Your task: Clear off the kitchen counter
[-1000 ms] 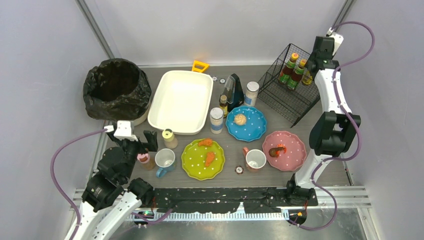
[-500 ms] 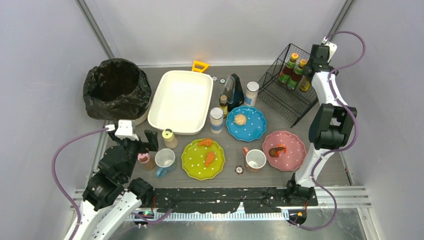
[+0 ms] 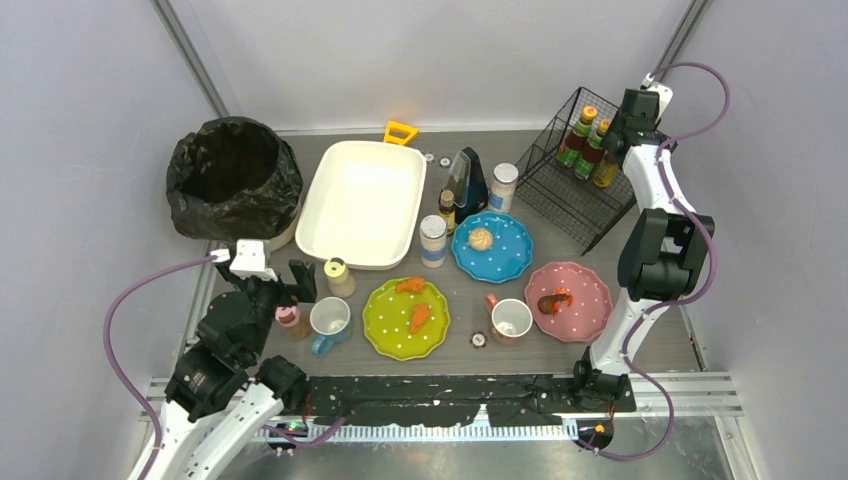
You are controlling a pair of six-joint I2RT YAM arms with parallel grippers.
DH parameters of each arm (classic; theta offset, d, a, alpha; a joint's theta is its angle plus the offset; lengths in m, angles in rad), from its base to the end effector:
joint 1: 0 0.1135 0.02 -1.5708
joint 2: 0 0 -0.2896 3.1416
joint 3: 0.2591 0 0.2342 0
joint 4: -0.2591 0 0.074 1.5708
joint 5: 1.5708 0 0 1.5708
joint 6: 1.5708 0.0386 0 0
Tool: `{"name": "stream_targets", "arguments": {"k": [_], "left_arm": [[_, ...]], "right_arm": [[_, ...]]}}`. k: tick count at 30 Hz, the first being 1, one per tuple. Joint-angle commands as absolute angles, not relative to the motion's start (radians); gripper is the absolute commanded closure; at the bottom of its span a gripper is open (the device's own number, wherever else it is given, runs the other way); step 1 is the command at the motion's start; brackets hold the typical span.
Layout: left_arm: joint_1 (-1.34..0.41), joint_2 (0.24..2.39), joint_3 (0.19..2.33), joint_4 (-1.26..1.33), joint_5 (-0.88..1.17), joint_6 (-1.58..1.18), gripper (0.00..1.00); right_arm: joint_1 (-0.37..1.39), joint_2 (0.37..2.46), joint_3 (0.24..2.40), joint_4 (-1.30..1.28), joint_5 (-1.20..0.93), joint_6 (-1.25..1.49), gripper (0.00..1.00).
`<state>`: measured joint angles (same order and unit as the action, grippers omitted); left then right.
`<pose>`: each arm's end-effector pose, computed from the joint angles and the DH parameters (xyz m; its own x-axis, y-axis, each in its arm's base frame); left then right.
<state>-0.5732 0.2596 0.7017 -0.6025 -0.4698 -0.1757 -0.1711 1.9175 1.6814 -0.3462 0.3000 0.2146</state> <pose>0.0314 0.0005 0.3216 -0.1510 -0.0880 -0.9846 0.0830 0.9914 -0.1014 0.4367 -0.0870 0.3303 -0.4430 0.2830 -0.8507 0.5120 0.8588 0.0191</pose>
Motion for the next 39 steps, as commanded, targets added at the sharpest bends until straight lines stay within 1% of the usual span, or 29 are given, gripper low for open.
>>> {"name": "stream_targets", "arguments": {"k": [1, 6, 10, 18, 20, 22, 23, 27, 35, 39], "left_arm": [[-0.565, 0.26, 0.713, -0.571, -0.454, -0.179, 0.01], [-0.565, 0.256, 0.713, -0.571, -0.451, -0.179, 0.01], [-0.564, 0.257, 0.712, -0.571, -0.452, -0.179, 0.01], [-0.564, 0.262, 0.713, -0.57, -0.449, -0.179, 0.01], [-0.564, 0.262, 0.713, -0.571, -0.449, -0.179, 0.01], [-0.563, 0.262, 0.713, -0.57, -0.448, -0.179, 0.01], [-0.563, 0.262, 0.713, -0.57, -0.448, -0.179, 0.01], [-0.559, 0.261, 0.713, -0.57, -0.447, -0.178, 0.01], [-0.543, 0.279, 0.711, -0.566, -0.447, -0.178, 0.01], [-0.539, 0.293, 0.711, -0.564, -0.445, -0.178, 0.01]], "right_arm": [[-0.166, 1.837, 1.674, -0.346, 0.296, 0.2, 0.53], [-0.166, 1.826, 1.688, -0.371, 0.296, 0.199, 0.51], [-0.166, 1.778, 1.682, -0.376, 0.288, 0.201, 0.45], [-0.136, 1.608, 1.629, -0.384, 0.27, 0.183, 0.22], [-0.108, 1.574, 1.617, -0.396, 0.264, 0.162, 0.09], [-0.045, 1.546, 1.613, -0.419, 0.29, 0.137, 0.02], [-0.023, 1.539, 1.611, -0.435, 0.303, 0.128, 0.01], [0.132, 1.483, 1.566, -0.443, 0.349, 0.084, 0.05], [0.358, 1.451, 1.469, -0.415, 0.26, 0.115, 0.04], [0.472, 1.496, 1.451, -0.384, 0.229, 0.138, 0.01]]}}
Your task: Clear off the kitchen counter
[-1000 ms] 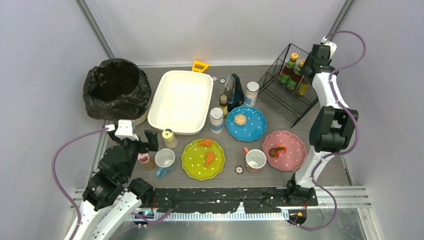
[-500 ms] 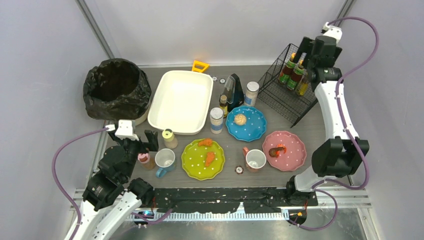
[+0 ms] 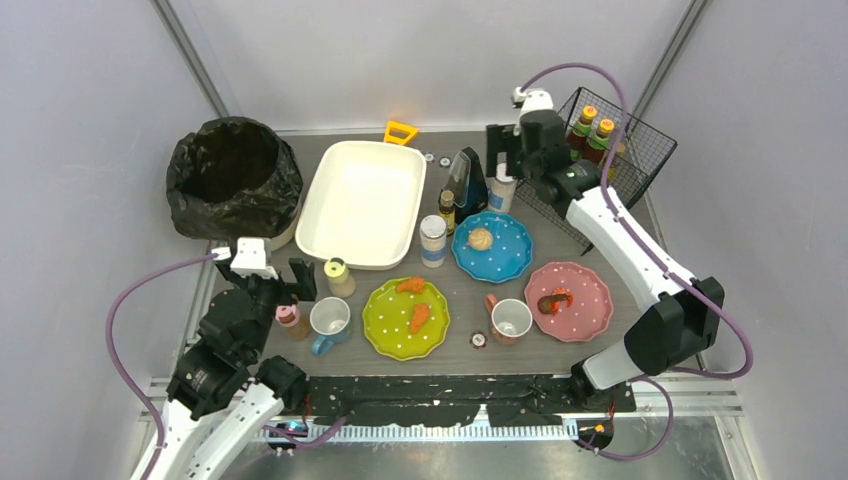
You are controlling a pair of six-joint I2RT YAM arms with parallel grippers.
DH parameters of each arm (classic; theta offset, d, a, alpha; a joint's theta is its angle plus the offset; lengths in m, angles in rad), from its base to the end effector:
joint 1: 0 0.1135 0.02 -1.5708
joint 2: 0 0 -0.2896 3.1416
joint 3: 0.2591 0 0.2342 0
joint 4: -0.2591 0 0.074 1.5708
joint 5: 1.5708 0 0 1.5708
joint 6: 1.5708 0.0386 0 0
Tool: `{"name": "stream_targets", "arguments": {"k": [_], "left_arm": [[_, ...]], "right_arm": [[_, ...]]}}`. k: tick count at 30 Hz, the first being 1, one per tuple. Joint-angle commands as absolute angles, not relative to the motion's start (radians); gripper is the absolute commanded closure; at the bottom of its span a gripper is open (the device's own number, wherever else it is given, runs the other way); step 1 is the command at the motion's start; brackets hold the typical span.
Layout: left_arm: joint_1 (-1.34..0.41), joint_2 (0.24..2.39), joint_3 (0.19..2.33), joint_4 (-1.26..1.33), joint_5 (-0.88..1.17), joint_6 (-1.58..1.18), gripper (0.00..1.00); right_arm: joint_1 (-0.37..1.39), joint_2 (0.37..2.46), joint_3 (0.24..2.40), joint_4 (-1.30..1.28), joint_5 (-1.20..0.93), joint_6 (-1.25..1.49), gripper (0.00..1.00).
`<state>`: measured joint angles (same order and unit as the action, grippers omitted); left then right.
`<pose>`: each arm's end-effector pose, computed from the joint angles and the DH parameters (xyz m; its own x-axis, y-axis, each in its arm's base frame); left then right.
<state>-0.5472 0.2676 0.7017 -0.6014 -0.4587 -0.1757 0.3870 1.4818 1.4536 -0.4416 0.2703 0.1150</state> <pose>0.0328 0.0001 0.3216 -0.1564 -0.0882 -0.9837 0.0674 0.9927 -0.0998 0.3015 0.1118 0.4052 -0.4329 -0.0570 -0.8996 -0.0942 0.9954 -0.0178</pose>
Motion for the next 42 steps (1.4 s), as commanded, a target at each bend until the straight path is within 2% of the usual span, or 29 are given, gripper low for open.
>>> {"name": "stream_targets", "arguments": {"k": [1, 8, 16, 24, 28, 33, 35, 42], "left_arm": [[-0.538, 0.297, 0.71, -0.565, -0.444, -0.178, 0.01], [-0.537, 0.324, 0.705, -0.56, -0.439, -0.181, 0.01], [-0.536, 0.346, 0.704, -0.559, -0.435, -0.181, 0.01], [-0.537, 0.36, 0.704, -0.557, -0.43, -0.181, 0.01], [-0.535, 0.361, 0.704, -0.558, -0.431, -0.181, 0.01], [-0.535, 0.359, 0.706, -0.557, -0.431, -0.181, 0.01], [-0.535, 0.357, 0.705, -0.557, -0.43, -0.181, 0.01], [-0.535, 0.343, 0.704, -0.559, -0.432, -0.181, 0.01]], "right_arm": [[0.485, 1.507, 1.45, -0.374, 0.225, 0.14, 0.02], [0.58, 1.649, 1.49, -0.334, 0.186, 0.158, 0.23], [0.625, 1.777, 1.504, -0.265, 0.161, 0.208, 0.29], [0.629, 1.84, 1.501, -0.25, 0.181, 0.21, 0.43], [0.629, 1.828, 1.491, -0.255, 0.175, 0.211, 0.59], [0.629, 1.776, 1.475, -0.25, 0.165, 0.21, 0.87], [0.629, 1.749, 1.478, -0.25, 0.164, 0.208, 0.92], [0.63, 1.622, 1.528, -0.271, 0.17, 0.155, 0.94]]}}
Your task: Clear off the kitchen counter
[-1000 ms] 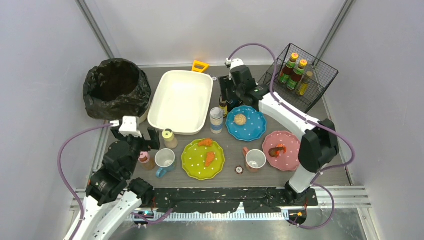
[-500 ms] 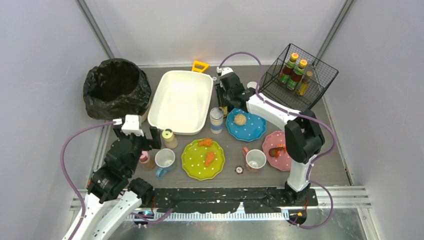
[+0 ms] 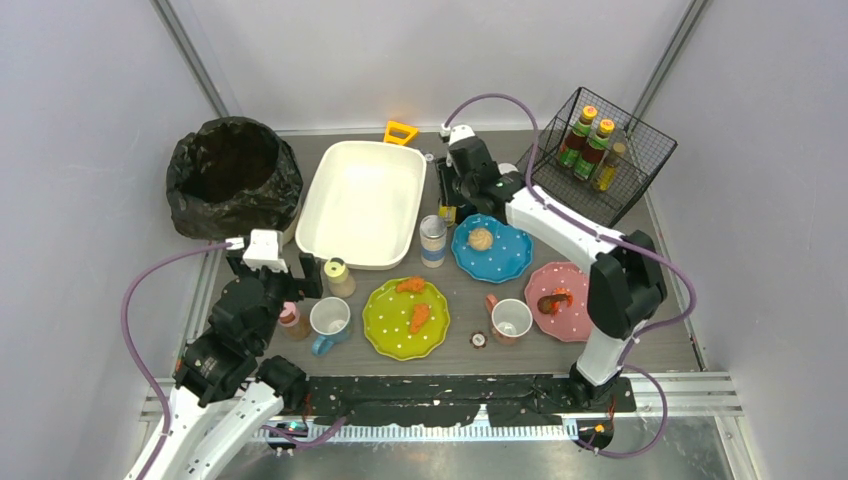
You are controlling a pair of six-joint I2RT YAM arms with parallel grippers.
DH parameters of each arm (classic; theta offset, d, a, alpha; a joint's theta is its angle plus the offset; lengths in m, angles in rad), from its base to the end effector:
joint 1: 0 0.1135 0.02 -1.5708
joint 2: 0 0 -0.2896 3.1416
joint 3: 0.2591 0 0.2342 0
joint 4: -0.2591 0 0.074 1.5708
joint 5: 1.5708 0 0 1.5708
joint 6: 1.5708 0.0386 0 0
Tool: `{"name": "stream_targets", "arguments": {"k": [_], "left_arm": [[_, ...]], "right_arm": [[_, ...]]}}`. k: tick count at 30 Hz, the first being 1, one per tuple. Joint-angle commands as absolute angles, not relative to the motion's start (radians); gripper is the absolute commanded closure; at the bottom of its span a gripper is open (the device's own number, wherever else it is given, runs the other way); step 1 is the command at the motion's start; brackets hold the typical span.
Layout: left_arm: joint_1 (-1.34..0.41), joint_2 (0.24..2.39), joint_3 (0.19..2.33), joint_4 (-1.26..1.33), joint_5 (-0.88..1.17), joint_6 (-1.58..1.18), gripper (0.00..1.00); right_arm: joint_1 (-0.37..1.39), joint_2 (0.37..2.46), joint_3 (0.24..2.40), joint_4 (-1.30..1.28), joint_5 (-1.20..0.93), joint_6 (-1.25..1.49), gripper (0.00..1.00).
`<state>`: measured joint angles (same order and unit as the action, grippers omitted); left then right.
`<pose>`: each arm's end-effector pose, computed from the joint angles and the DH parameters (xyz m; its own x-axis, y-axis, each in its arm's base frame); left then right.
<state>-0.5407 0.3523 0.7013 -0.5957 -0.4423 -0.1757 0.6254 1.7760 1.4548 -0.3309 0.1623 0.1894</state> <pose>0.0479 -0.0095 0.3206 -0.2253 -0.0490 -0.9731 0.0711 0.9952 -0.0666 0.3294 0.2302 0.3145 -0.5724 -0.1841 -0.7991 -0.3725 0.9265 0.0533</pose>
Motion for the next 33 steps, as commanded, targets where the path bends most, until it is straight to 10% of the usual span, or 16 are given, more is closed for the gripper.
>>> {"name": "stream_targets", "arguments": {"k": [1, 14, 33], "left_arm": [[-0.535, 0.341, 0.704, -0.558, -0.432, -0.181, 0.01], [-0.534, 0.324, 0.705, -0.558, -0.426, -0.183, 0.01], [-0.533, 0.307, 0.704, -0.56, -0.424, -0.183, 0.01]], "right_arm": [[0.629, 1.61, 1.542, -0.279, 0.171, 0.148, 0.94], [0.575, 1.381, 1.631, -0.352, 0.454, -0.015, 0.95], [-0.064, 1.351, 1.619, -0.296, 0.414, 0.163, 0.95]]}}
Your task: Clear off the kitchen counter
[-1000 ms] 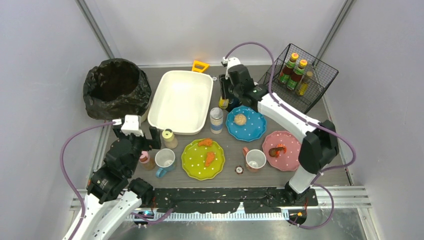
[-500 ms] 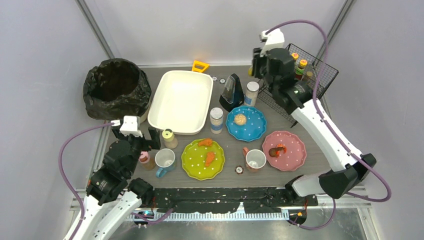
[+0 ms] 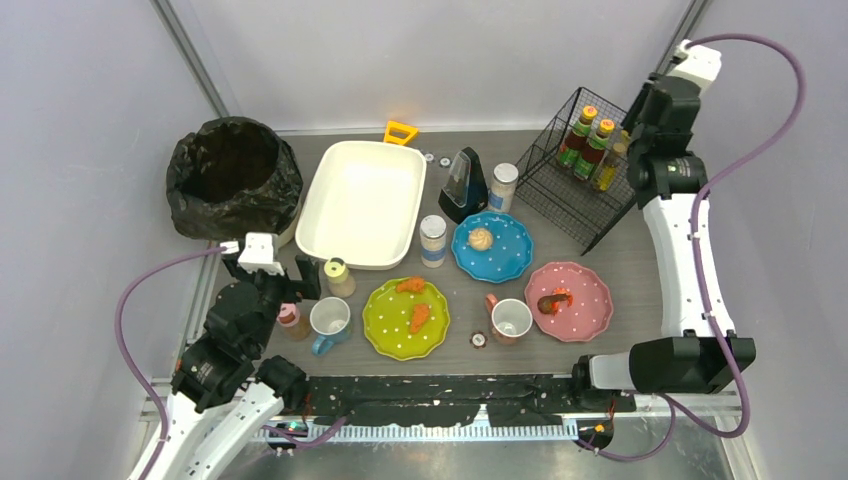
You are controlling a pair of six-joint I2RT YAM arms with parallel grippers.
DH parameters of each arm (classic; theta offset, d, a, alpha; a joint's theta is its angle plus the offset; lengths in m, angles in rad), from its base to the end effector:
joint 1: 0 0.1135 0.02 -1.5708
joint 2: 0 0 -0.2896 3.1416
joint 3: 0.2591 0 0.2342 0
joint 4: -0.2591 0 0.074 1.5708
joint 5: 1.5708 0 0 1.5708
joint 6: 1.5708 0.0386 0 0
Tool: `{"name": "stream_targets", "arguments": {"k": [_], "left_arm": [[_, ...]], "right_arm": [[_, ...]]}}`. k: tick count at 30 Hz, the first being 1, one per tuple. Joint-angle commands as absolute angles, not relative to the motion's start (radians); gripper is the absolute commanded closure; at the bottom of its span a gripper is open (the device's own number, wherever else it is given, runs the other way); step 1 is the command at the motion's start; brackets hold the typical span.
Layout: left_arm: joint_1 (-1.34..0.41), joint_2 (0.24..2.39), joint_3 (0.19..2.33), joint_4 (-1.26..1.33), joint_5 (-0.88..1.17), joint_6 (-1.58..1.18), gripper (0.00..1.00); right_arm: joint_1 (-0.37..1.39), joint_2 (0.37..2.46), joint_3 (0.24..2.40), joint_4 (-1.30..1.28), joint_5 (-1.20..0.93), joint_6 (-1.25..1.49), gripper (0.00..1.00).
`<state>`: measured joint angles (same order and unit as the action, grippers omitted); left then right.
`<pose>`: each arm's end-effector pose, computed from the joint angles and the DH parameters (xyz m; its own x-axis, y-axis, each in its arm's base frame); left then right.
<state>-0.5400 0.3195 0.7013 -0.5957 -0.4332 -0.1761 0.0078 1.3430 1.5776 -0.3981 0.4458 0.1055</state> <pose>0.0421 -0.0063 0.3213 -0.1994 -0.0659 -0.9777 0.0811 0.9932 -0.0835 0.2683 -0.0146 0.4889 -0.1178 0.0941 -0.9886 0.4332 0.9007 0.0341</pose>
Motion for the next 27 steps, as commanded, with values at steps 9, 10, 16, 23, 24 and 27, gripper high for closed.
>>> {"name": "stream_targets", "arguments": {"k": [9, 10, 16, 23, 24, 27], "left_arm": [[-0.534, 0.295, 0.704, -0.563, -0.43, -0.182, 0.01], [-0.534, 0.294, 0.704, -0.564, -0.43, -0.181, 0.01], [-0.533, 0.287, 0.705, -0.565, -0.428, -0.181, 0.01], [-0.533, 0.287, 0.704, -0.564, -0.425, -0.181, 0.01], [-0.534, 0.288, 0.704, -0.565, -0.426, -0.181, 0.01], [-0.534, 0.29, 0.705, -0.564, -0.421, -0.181, 0.01]], "right_arm": [[-0.188, 1.503, 1.657, -0.294, 0.336, 0.193, 0.95], [-0.192, 1.522, 1.653, -0.289, 0.331, 0.192, 0.95], [-0.218, 1.589, 1.609, -0.238, 0.321, 0.167, 0.95], [-0.229, 1.65, 1.591, -0.266, 0.311, 0.172, 0.95], [-0.231, 1.664, 1.593, -0.273, 0.31, 0.174, 0.95], [-0.236, 1.698, 1.615, -0.312, 0.304, 0.182, 0.95]]}}
